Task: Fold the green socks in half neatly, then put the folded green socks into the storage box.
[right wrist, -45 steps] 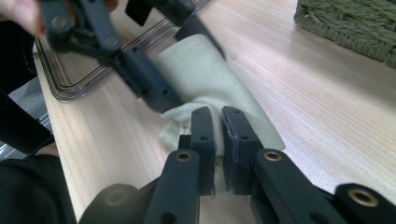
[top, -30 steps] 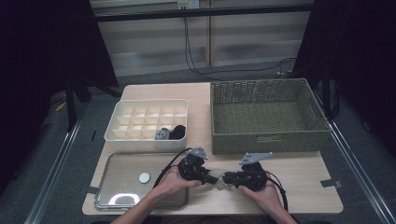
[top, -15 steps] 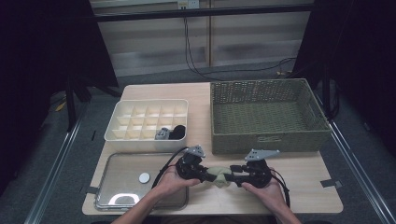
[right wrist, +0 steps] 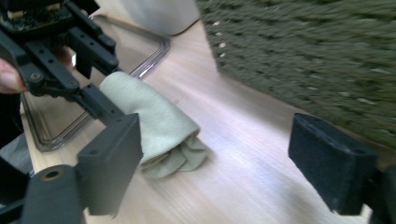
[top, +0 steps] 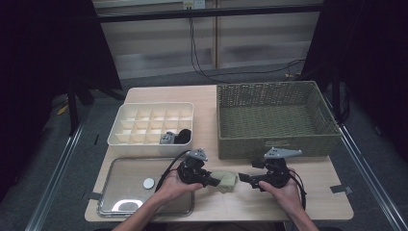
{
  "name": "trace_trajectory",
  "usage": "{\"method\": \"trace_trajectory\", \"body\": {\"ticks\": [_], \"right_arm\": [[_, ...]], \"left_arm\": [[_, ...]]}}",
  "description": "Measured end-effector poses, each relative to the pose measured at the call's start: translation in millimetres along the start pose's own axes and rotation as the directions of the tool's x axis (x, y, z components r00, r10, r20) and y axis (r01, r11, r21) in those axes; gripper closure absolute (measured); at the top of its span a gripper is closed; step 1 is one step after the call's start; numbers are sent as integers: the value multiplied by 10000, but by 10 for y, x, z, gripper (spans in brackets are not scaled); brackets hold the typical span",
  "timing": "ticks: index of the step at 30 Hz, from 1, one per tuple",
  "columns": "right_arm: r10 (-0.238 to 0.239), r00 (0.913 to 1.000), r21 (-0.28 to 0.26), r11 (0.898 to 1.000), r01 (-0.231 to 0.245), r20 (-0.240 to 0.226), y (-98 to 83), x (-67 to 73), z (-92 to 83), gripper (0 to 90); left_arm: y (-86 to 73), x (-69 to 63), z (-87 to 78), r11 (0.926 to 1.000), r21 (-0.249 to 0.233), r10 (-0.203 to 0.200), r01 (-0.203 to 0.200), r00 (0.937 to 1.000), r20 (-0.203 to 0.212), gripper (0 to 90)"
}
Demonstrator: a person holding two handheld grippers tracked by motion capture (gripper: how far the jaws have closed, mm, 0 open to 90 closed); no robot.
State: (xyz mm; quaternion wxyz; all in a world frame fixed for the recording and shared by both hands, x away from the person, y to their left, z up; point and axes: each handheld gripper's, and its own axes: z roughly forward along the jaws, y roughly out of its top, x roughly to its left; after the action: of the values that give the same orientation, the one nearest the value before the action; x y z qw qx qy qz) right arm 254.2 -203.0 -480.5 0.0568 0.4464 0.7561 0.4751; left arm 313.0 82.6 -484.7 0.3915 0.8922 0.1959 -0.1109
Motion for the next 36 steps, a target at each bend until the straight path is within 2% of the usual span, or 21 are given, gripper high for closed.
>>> {"method": "trace_trajectory", "body": {"ticks": [2,3,5,6,7,8,11,12,14,18,19,20,21,22,23,24,25,31,32,36], "right_arm": [[40,9999,-52,10000,-39,112,3,-24,-24,152],[39,9999,-91,10000,-38,161,5,-36,-33,142],[94,9998,-127,9999,-92,178,7,-47,-43,134],[104,9997,-128,9999,-101,213,8,-51,-45,126],[149,9997,-115,9998,-146,194,7,-53,-45,119],[114,9998,-124,9999,-112,166,5,-55,-43,116],[-87,9999,-81,9999,88,73,2,-46,-41,83],[-19,10000,-122,9999,20,68,2,-42,-44,79],[-187,9998,-154,9997,186,-52,4,-54,-67,57],[96,9999,-297,9995,-94,60,-4,-86,-99,61],[66,10000,-351,9994,-64,40,-6,-97,-109,66],[29,10000,-365,9993,-28,29,-7,-95,-111,63],[29,10000,-365,9993,-28,29,-7,-95,-111,63],[-94,9999,-305,9995,96,67,-10,-92,-105,66],[-94,9999,-305,9995,96,67,-10,-92,-105,66],[-103,9999,-298,9995,104,62,-9,-88,-102,68],[-117,9999,-272,9996,118,30,-10,-86,-100,71],[-149,9999,-259,9996,151,75,-16,-86,-111,77],[-136,9999,-303,9994,139,94,-14,-89,-111,77],[-67,9999,-279,9996,71,134,-15,-98,-114,80]], "left_arm": [[15,-10,-4,9999,70,125,-123,9997,-218,692],[18,-4,-9,9998,89,161,-161,9999,-62,692],[18,-10,-17,10000,55,37,-37,9999,-114,692],[19,-19,-30,9999,145,56,-52,9995,-308,692],[10,-11,-38,10000,4,44,-43,10000,-79,692],[15,-18,-53,9999,105,74,-72,9996,-266,692],[6,-23,-86,9998,-191,17,-18,10000,-92,691],[19,-28,-114,9999,24,138,-137,9994,-330,692],[26,-18,-179,9997,-145,200,-204,9995,-229,692],[35,-6,-276,9998,-91,173,-178,9986,-501,692],[26,5,-294,9995,-308,89,-101,9992,-385,692],[27,4,-324,9997,-227,81,-94,9984,-560,692],[19,11,-345,9996,-291,-9,-4,9990,-449,692],[17,16,-367,9996,-243,118,-134,9978,-657,691],[14,18,-379,9996,-265,37,-50,9988,-496,691],[20,15,-393,9997,-186,130,-142,9977,-672,691],[21,25,-416,9991,-410,121,-140,9988,-479,691],[8,28,-559,9984,-515,198,-233,9975,-677,691],[-2,35,-577,9981,-617,27,-66,9980,-633,690],[-23,83,-688,9978,-662,-11,-32,9979,-649,688]]}}
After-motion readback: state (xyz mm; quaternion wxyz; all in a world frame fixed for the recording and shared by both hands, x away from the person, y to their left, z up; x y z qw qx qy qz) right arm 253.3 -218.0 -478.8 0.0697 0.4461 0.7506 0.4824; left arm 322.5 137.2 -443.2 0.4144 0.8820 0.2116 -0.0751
